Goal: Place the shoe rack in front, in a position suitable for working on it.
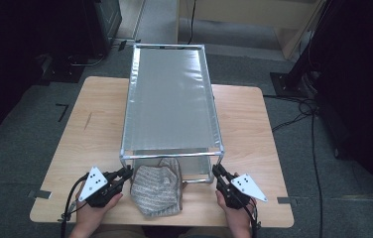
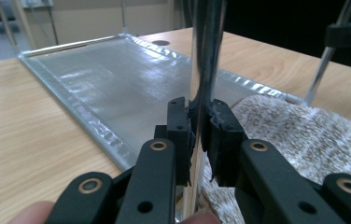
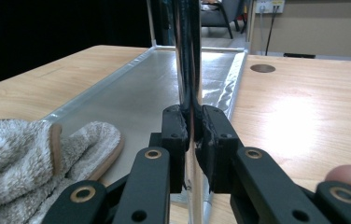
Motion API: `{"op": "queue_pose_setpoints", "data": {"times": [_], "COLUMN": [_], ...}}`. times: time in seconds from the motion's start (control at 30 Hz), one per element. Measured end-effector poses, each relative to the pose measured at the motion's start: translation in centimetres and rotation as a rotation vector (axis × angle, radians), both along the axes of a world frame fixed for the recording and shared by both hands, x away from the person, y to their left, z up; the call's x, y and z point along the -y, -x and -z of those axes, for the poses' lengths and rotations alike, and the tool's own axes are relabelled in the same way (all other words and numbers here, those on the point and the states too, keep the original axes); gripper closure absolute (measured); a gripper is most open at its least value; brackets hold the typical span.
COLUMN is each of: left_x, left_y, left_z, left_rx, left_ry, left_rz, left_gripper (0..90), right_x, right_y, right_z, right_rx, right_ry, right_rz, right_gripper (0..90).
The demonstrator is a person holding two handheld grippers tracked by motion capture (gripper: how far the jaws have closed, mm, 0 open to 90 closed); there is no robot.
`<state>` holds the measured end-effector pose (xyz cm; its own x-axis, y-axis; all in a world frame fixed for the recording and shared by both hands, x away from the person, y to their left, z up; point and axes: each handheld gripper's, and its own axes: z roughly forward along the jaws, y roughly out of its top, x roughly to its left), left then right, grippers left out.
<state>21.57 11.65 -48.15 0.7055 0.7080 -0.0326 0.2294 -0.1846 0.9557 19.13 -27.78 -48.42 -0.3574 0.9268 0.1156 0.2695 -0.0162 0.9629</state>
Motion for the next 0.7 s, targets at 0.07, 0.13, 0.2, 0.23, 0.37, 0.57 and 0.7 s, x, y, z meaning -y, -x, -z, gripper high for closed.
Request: {"op": "queue_pose_setpoints", "data": {"times": [0.07, 0.13, 0.2, 0.23, 0.37, 0.57, 0.7], "left_x": [-0.1, -0.2, -0.3, -0.4, -0.7, -0.6, 0.2], "left_y": [0.2, 0.5, 1.0, 1.3, 2.4, 3.5, 3.9], "left_z": [0.0, 0.0, 0.1, 0.1, 0.2, 0.4, 0.4], "left_rx": [-0.003, -0.005, -0.006, -0.005, -0.008, -0.014, -0.015], "left_ry": [0.001, 0.004, 0.010, 0.010, 0.030, 0.052, 0.048], "left_rz": [0.025, 0.047, 0.064, 0.078, 0.109, 0.121, 0.127], "left_gripper": [81.3, 81.3, 81.4, 81.4, 81.2, 81.0, 80.8], "right_x": [0.3, 0.3, 0.3, 0.3, 0.2, -0.2, -0.1], "right_y": [0.0, 0.0, -0.2, -0.2, -0.8, -2.2, -2.3], "right_z": [0.1, 0.1, 0.1, 0.2, 0.2, 0.3, 0.1], "right_rx": [-0.001, 0.001, 0.004, 0.003, 0.010, -0.010, -0.035], "right_ry": [-0.015, -0.011, -0.011, -0.010, -0.012, -0.004, 0.007], "right_rz": [-0.001, 0.001, 0.003, 0.001, -0.005, -0.027, -0.006], "right_gripper": [80.8, 80.9, 80.9, 81.0, 81.0, 75.8, 50.7]}}
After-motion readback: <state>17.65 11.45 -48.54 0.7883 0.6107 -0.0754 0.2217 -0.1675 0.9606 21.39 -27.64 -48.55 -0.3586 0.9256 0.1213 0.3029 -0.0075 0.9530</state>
